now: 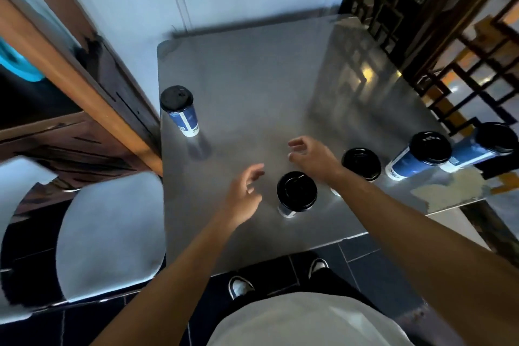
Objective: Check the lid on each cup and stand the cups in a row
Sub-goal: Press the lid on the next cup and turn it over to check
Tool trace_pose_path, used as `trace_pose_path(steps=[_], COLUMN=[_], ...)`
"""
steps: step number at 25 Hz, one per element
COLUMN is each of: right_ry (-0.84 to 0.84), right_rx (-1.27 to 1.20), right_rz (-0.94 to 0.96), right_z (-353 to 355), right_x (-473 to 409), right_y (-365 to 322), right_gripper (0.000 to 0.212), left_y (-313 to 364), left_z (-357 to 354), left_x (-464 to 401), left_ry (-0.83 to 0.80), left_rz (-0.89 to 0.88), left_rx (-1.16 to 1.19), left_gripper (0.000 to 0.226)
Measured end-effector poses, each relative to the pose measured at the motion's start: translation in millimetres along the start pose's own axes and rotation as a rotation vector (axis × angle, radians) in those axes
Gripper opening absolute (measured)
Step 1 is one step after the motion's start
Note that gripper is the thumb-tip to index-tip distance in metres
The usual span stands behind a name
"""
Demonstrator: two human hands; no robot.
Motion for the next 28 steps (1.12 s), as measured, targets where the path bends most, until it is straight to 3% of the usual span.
trace_pose_path(steps=[4,7,13,17,19,23,26,28], right_ry=[-0.044,-0.112,-0.380,-0.425,-0.445,-0.549,-0.578,-0.544], right_rx=[-0.198,-0.339,-0.328,-0.282,-0.328,-0.424,-0.385,-0.400], right_rz=[0.059,0.140,0.250,0.331,0.271,0.098,0.059,0.006], right_z=[2.5,2.0,-7.0,-6.0,-4.4,-10.3,-16.5,-21.1], right_x=[19.0,37.4,58.1,59.6,52.8,50.0,53.2,53.2], right_y=[27.8,40.1,62.9,63.5,59.1,56.2,57.8,62.3], right_gripper=[0.024,0.009,0.058,0.071,0.073,0.055,0.028,0.028], left_y=[0.6,10.9,29.4,24.7,22.8,19.1,9.7,6.0], left_z=[-39.7,-68.9,-92.7,-92.7,-86.9,-69.5,-77.1,-85.4], left_x=[29.1,45.3,55.4,56.6,57.5,62.6,63.7,65.4], left_ry=[-0.068,-0.020,0.220,0.149,0.131,0.230,0.233,0.226], left_rz=[0.023,0.009,-0.056,-0.047,0.022,0.101,0.252,0.329], left_rx=[-0.068,-0.071,-0.013,0.011,0.065,0.185,0.489,0.619], left_gripper=[0.102,0.117,0.093,0.098,0.100,0.077,0.074,0.069])
Point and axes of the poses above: each hand's wrist, its own x-axis away from the middle knuckle, its own z-axis out of the back of the hand, y = z × x, the point moved 6 cm from there along -x, towards the middle knuckle, and after that the axes turned 4 degrees about x, right-handed, at the moved point
